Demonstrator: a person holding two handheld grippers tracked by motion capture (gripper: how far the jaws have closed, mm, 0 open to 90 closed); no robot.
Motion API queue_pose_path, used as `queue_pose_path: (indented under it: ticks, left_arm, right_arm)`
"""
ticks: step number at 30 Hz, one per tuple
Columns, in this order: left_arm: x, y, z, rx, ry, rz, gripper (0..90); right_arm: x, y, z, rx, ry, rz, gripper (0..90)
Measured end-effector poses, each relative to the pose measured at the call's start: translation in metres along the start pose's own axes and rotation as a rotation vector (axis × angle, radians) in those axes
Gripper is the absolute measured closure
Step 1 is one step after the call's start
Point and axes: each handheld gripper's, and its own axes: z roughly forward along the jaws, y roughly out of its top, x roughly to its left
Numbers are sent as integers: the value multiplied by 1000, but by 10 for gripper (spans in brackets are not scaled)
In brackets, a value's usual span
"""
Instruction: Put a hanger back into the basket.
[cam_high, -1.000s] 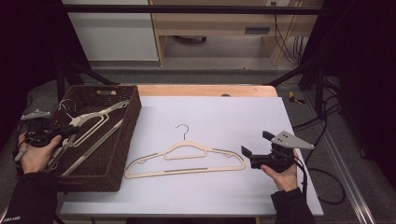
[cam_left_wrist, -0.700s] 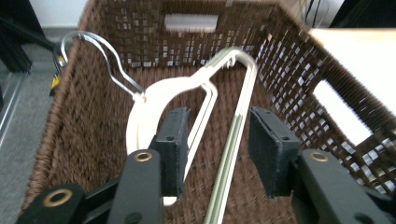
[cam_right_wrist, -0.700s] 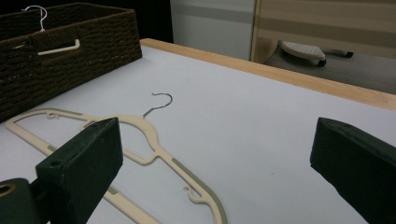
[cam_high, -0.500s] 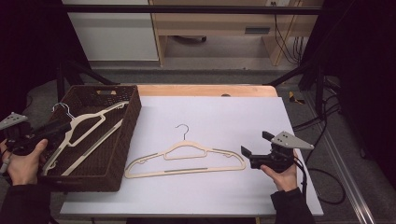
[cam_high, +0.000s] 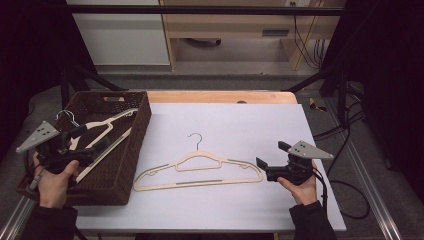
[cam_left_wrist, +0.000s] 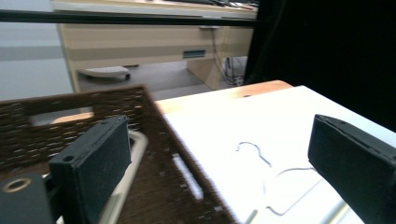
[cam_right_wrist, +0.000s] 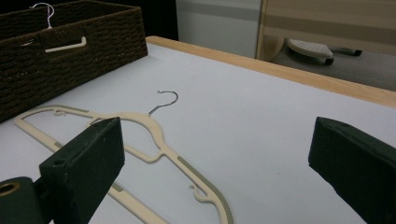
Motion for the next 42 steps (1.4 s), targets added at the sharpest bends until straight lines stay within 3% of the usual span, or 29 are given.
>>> queue_pose_path:
  ticks: [6, 11, 18, 24, 33, 42]
  left_arm:
    - [-29, -4, 17, 36, -71, 48, 46]
    - [-49, -9, 27, 37, -113, 61, 45]
    - [-72, -19, 42, 71, -171, 93, 45]
    - [-89, -31, 55, 105, -196, 121, 52]
    - [-103, -46, 67, 183, -227, 157, 55]
    - [-98, -59, 70, 206, -235, 121, 56]
  right_arm:
    - [0, 0, 0, -3, 7, 2, 42]
    - [2, 0, 3, 5, 20, -5, 46]
    - [9, 4, 11, 8, 50, -18, 62]
    - [18, 10, 23, 29, 93, -40, 78]
    - [34, 16, 57, 106, 143, -73, 92]
    - [48, 15, 103, 193, 140, -92, 153]
